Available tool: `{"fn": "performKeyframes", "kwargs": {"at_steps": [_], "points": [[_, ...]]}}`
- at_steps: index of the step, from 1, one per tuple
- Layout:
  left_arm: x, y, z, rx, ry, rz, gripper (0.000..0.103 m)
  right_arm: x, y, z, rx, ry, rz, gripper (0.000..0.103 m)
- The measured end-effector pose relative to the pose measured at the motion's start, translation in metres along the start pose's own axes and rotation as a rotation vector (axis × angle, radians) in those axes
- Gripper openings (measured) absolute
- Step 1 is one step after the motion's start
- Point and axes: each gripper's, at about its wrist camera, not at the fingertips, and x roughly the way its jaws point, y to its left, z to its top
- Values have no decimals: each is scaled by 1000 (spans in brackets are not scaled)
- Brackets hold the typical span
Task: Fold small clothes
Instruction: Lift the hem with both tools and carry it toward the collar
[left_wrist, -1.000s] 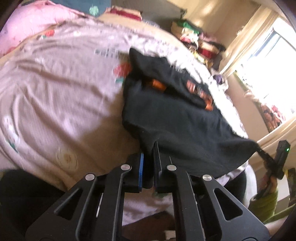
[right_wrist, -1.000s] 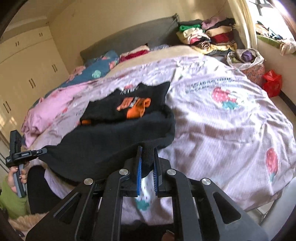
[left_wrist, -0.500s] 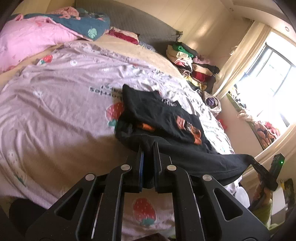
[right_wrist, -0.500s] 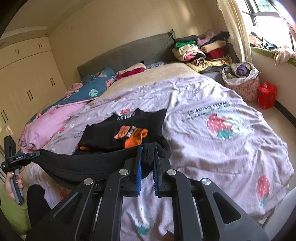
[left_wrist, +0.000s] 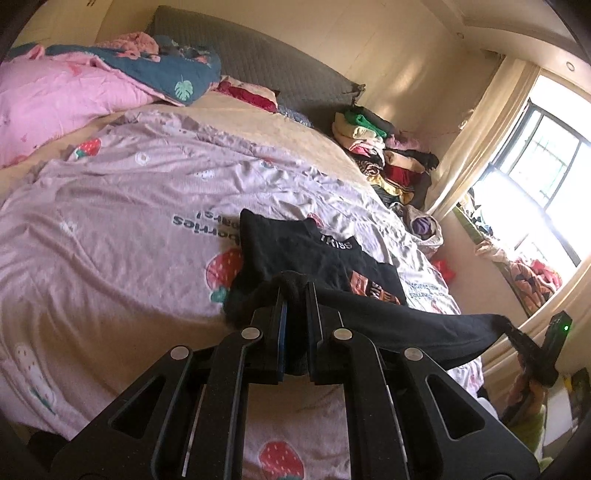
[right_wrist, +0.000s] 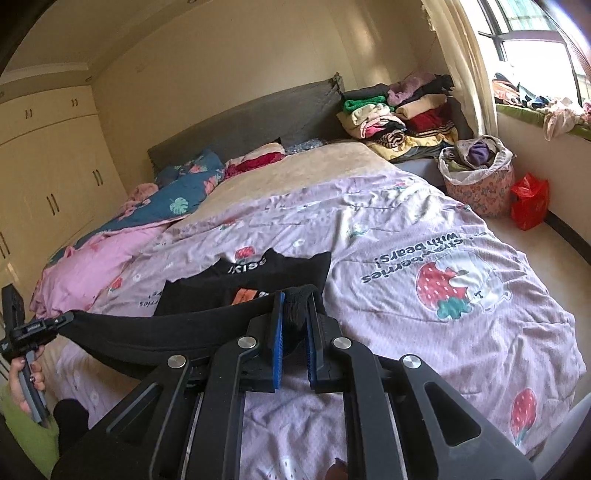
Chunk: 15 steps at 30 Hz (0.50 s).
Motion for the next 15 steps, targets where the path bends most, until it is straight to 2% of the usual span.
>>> {"fn": "performKeyframes", "kwargs": {"at_steps": [15], "points": [[30,-14,32,63,-10,55,2,44,1,28,20,-6,-115,9]]}}
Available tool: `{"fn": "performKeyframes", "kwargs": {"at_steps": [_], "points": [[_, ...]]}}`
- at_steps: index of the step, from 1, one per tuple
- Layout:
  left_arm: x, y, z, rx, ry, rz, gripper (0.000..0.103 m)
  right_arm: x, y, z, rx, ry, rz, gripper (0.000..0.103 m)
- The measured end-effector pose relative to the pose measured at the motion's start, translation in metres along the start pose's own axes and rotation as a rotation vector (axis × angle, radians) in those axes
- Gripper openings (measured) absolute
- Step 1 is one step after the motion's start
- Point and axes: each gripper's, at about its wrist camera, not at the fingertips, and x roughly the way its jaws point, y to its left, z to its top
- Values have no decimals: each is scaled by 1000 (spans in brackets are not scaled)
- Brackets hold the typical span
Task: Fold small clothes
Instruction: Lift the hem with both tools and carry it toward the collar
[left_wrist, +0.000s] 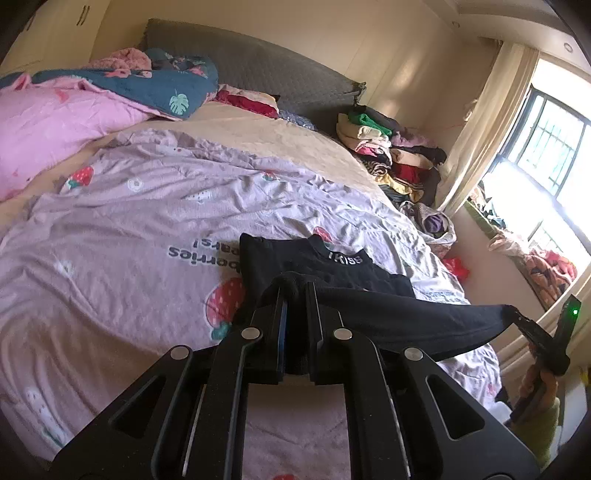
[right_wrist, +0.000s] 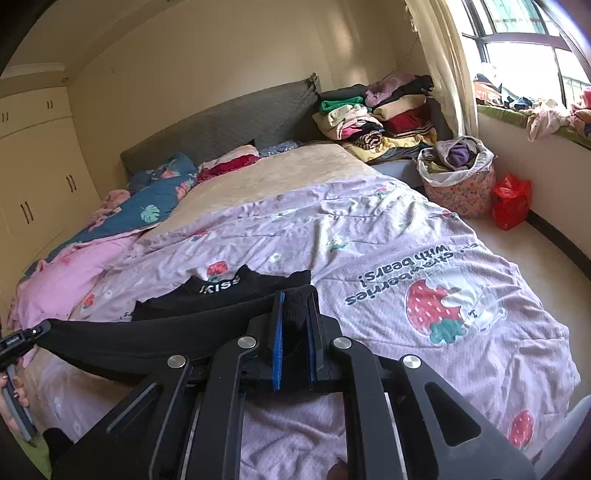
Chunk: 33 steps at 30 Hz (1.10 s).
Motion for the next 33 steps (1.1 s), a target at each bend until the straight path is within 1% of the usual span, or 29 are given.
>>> {"fn": "performKeyframes", "kwargs": {"at_steps": [11,16,33], "points": [[27,1,14,24,-2,40,2,29,6,7,-20,-2,-52,9],[41,7,17,7,10,43,2,45,8,8,-25,-1,-73,9],[82,23,22,-2,46,97,3,95,12,5,-46,28,-126,9]]}}
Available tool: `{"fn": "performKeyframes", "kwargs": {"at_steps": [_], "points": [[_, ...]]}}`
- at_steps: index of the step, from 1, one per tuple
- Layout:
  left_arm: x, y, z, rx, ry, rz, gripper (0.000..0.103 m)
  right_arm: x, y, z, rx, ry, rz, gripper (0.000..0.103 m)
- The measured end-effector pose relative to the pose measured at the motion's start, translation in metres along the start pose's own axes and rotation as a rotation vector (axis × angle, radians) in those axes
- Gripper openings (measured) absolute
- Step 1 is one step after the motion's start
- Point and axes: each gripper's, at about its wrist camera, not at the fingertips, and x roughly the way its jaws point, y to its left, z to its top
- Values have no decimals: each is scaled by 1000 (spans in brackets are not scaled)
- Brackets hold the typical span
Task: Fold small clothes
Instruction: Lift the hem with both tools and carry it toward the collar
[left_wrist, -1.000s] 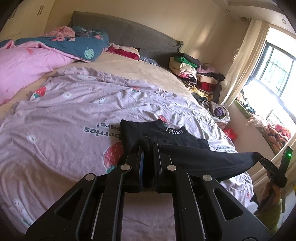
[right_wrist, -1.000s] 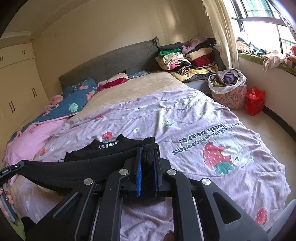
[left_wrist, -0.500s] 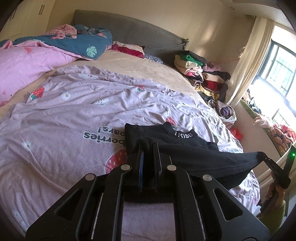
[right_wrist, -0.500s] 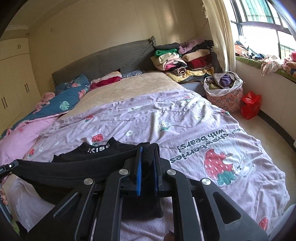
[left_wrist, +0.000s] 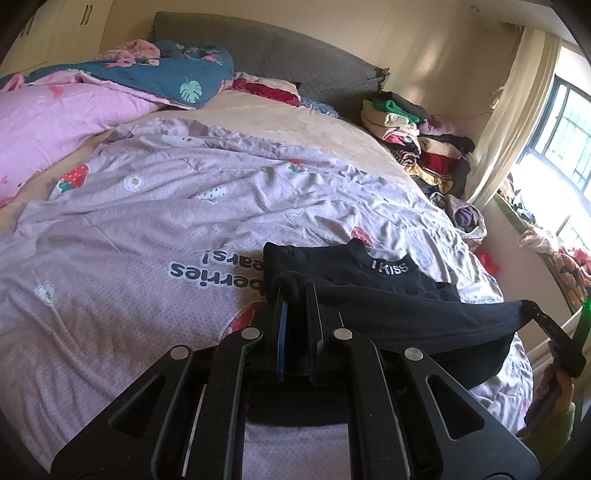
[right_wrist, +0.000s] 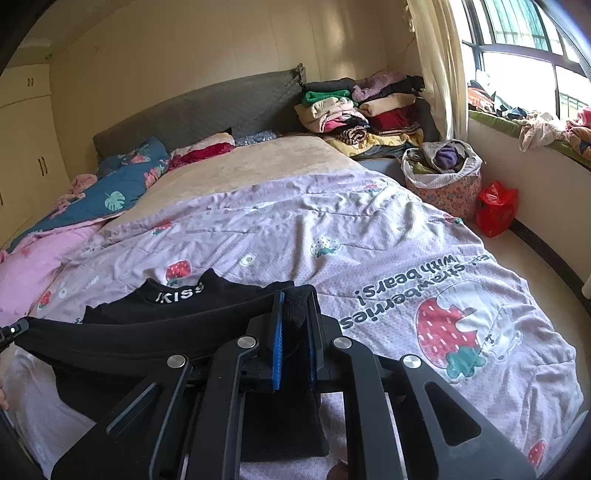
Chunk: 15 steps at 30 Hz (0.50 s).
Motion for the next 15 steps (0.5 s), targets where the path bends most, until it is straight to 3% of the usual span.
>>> {"fn": "performKeyframes", "kwargs": {"at_steps": [15], "points": [[43,6,5,4,32,69,3,48,5,1,-3,45,-34,10]]}}
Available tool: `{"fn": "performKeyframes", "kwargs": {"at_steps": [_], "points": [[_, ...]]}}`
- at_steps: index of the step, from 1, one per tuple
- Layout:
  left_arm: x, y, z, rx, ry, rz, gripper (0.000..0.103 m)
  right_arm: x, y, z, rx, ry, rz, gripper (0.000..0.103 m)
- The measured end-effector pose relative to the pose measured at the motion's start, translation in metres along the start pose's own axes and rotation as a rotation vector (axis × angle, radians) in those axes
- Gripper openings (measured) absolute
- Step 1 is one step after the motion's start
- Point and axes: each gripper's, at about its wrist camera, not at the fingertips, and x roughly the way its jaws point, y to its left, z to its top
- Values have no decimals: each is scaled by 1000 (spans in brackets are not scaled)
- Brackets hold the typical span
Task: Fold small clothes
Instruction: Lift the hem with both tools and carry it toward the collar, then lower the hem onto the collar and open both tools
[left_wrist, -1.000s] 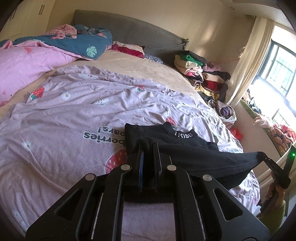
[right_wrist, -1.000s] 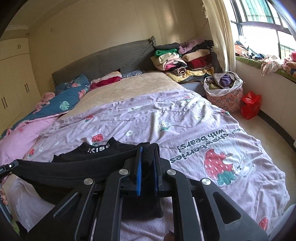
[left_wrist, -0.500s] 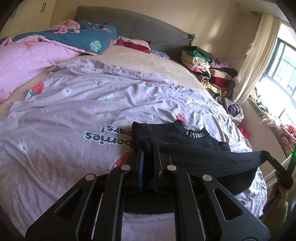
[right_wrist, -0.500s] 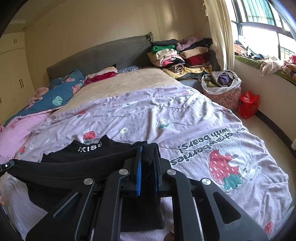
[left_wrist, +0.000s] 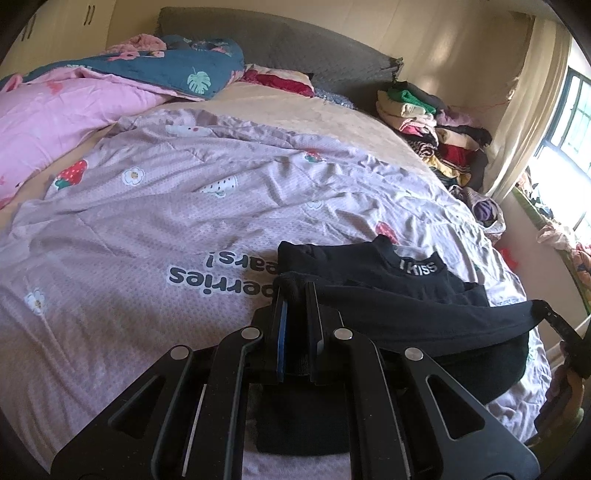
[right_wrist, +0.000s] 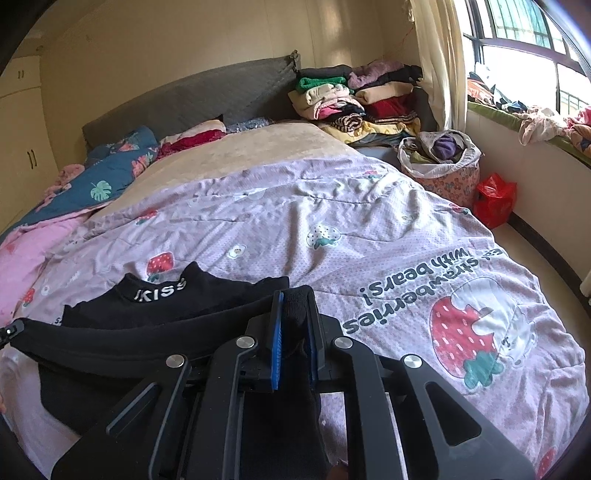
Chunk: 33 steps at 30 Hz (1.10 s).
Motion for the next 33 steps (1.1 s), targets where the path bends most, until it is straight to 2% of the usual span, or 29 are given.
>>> {"fn": "performKeyframes", "kwargs": {"at_steps": [11,13,15,17,19,21,23,27,28,29,30,31,33], "points": [[15,-1,-2,13,2,14,6,27,-1,-10,7,31,-21,12],[16,-1,-2,19,-4,28,9,28,-4,-13,9,29,-29,20],[15,0,-2,31,-21,61,9,27,-4,-14,-6,19,-42,20],[12,2,-1,27,-31,63,9,22,-4,-16,-16,3,-41,22],[6,1,0,32,-45,56,9,16,-4,-16,-21,-13,-34,29],[2,-4,-1,50,-54,49,15,6,-2,-17,-34,-44,-27,38],[-3,-11,-3,73,-57,34,28,-2,2,-19,-56,-62,-10,39],[-5,-30,-10,132,-36,-17,29,-11,19,-26,-121,-51,58,41],[-4,-35,-14,146,-23,-32,25,-11,23,-28,-128,-36,75,38],[-1,-40,-18,162,-3,-49,14,-8,29,-32,-140,3,109,32],[2,-44,-21,173,14,-59,7,-4,33,-35,-151,45,137,14],[6,-47,-25,186,34,-66,2,0,38,-39,-161,77,153,7],[17,-53,-35,210,80,-73,2,10,50,-48,-209,154,164,7]]}}
